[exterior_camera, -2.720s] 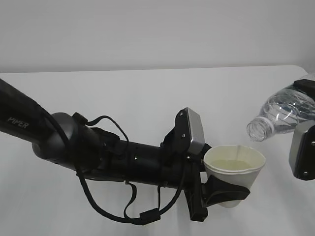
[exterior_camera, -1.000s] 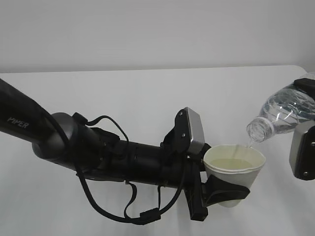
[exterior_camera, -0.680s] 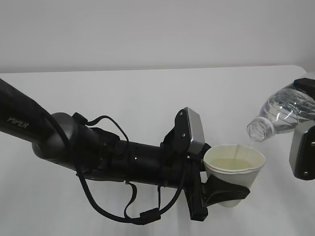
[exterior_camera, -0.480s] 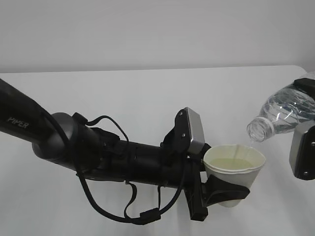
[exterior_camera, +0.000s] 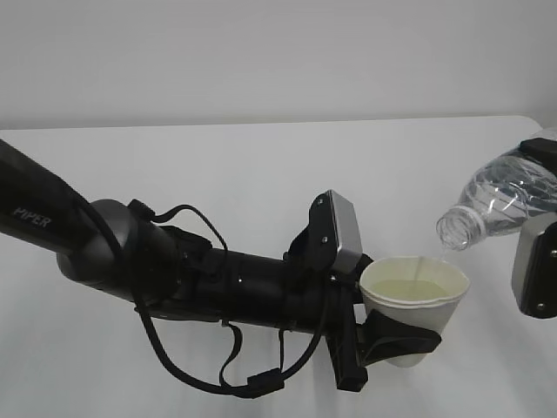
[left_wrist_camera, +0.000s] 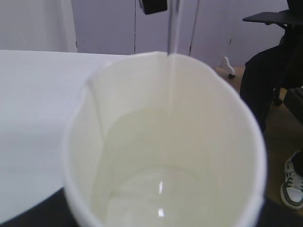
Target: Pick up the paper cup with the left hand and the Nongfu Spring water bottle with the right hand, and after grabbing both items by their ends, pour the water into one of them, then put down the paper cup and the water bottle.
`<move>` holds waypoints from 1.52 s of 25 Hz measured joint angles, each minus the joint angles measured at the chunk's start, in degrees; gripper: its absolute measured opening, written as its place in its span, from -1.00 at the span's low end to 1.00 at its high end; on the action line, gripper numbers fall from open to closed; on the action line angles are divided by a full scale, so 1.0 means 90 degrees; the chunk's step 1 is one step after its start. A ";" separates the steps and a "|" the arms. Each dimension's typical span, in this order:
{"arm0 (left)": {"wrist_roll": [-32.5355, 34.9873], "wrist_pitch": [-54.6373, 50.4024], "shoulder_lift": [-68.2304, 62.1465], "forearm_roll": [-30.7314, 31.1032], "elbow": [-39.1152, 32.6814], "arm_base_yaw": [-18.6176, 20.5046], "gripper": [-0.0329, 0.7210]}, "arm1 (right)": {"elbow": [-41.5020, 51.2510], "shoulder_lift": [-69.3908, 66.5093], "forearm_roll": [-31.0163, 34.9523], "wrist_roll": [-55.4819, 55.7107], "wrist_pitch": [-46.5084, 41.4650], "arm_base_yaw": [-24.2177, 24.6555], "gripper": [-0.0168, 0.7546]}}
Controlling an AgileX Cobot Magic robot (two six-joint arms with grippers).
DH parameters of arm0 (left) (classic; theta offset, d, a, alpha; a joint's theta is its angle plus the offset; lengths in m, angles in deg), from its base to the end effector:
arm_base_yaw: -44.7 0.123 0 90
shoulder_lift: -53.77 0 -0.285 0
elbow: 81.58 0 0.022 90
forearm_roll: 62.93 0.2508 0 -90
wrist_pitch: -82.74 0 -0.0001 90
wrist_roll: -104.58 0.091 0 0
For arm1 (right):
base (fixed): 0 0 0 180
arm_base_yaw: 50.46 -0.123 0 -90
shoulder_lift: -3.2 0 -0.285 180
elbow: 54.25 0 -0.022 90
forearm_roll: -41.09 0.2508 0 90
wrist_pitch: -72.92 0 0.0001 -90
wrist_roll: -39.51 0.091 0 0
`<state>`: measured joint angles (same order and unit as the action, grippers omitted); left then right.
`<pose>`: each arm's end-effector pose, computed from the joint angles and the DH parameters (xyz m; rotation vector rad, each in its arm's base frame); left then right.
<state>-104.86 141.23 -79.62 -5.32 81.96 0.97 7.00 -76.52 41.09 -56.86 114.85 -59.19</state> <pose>0.2442 -0.3242 0.1039 1.3565 1.4127 -1.1513 0.2115 0.0325 0.2081 -1.4808 1.1342 -1.1023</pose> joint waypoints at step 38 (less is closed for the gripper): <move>0.0232 -0.0279 0.0000 -0.0775 0.0000 0.0000 0.08 | 0.0000 0.0000 0.0043 0.5068 0.0130 0.0000 -0.04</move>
<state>-102.77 138.72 -79.62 -12.29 81.96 0.97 7.00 -76.52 41.47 -11.25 116.02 -59.19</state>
